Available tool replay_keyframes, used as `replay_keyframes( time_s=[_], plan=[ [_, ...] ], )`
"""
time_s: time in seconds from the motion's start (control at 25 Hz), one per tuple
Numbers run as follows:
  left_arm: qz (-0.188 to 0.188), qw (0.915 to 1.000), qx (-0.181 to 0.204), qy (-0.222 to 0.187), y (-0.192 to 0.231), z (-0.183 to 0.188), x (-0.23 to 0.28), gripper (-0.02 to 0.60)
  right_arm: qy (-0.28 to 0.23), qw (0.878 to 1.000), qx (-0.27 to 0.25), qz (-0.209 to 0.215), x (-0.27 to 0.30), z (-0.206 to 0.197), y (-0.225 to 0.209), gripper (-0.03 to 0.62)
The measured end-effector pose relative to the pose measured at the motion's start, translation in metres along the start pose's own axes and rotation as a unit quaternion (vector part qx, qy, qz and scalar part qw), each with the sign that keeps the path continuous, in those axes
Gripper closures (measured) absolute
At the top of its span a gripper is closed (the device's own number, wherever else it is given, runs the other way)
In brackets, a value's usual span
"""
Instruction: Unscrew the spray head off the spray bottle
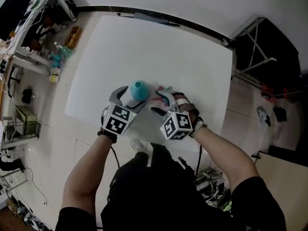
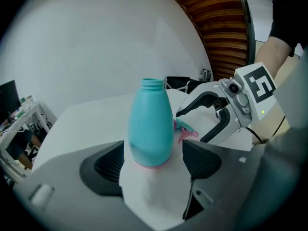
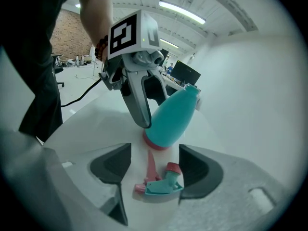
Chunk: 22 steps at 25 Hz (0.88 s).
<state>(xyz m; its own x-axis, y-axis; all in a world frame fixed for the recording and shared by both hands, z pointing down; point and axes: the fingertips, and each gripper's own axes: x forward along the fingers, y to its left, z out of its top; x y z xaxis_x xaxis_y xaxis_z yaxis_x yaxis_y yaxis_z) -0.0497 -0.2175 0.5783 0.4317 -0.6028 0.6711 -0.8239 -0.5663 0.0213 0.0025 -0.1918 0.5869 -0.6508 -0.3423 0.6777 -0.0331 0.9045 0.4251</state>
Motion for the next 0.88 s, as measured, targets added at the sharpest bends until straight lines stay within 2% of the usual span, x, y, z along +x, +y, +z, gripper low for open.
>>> replay_keyframes(
  time_s=[0.24, 0.52, 0.88],
  plan=[
    [0.009, 0.9999, 0.011, -0.006, -0.004, 0.001, -0.018, 0.194, -0.001, 1.0, 0.021, -0.02, -0.012, 0.009, 0.001, 0.299],
    [0.01, 0.9992, 0.023, -0.031, -0.014, 0.007, -0.04, 0.252, -0.01, 0.997, 0.069, -0.044, -0.029, 0.027, 0.0, 0.311],
    [0.006, 0.9971, 0.043, -0.062, -0.029, 0.018, -0.064, 0.35, -0.02, 0.991, 0.105, -0.083, -0.052, 0.046, 0.003, 0.407]
  ],
)
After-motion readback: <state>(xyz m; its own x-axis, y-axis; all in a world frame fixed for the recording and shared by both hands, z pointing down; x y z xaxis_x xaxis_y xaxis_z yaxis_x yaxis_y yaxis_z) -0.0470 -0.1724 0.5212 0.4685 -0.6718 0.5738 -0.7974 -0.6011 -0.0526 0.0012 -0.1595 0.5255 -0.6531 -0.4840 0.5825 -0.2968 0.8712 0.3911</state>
